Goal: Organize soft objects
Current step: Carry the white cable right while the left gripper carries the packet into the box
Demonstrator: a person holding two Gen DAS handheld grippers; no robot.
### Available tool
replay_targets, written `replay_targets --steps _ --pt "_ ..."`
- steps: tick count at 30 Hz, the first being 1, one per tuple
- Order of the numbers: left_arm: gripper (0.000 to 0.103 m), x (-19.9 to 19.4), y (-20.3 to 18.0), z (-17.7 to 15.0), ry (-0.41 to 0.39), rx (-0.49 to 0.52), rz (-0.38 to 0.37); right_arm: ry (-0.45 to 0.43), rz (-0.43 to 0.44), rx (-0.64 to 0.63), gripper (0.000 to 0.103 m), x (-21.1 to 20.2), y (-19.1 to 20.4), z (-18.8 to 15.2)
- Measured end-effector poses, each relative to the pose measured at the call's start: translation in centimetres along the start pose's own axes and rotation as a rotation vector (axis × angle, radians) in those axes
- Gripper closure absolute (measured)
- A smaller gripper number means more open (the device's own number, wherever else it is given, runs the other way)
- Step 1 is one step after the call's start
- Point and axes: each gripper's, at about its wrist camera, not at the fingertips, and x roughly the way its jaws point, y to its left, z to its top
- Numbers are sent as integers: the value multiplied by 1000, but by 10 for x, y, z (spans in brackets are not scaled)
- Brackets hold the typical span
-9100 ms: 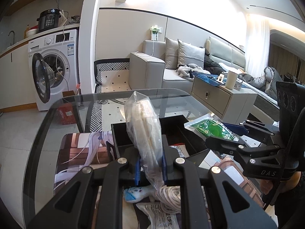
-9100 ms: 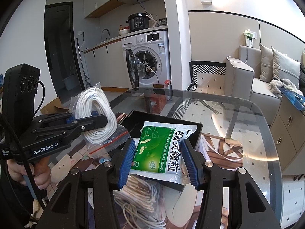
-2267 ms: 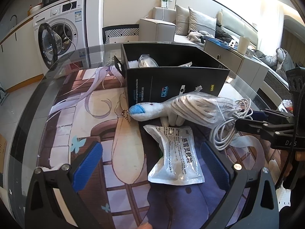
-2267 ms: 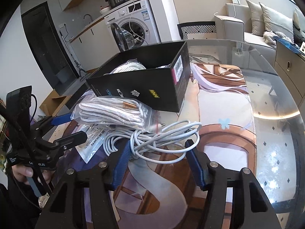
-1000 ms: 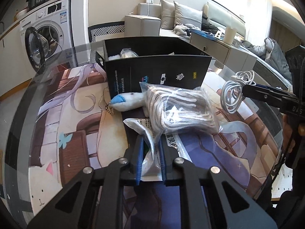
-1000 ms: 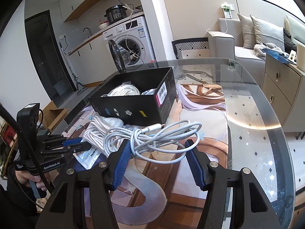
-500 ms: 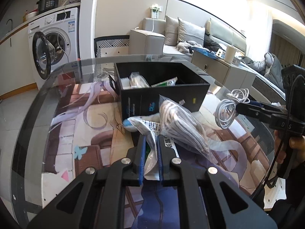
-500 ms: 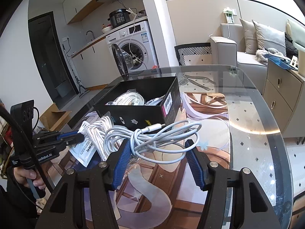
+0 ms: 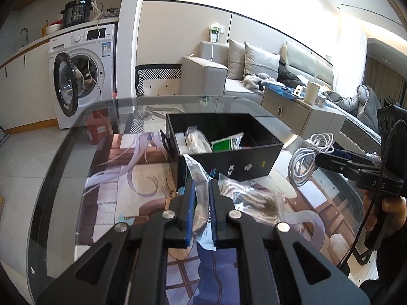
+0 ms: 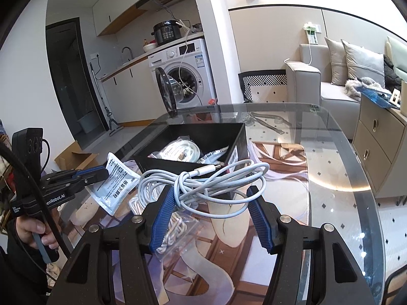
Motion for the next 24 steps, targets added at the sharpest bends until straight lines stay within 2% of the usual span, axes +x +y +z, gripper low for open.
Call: replay_targets --steps 14,24 --pt "95 -2 -6 28 -69 -7 -23 -37 -53 -52 44 6 9 16" --pt "95 14 -10 52 -96 -2 -38 -51 -93 -76 44 25 11 35"
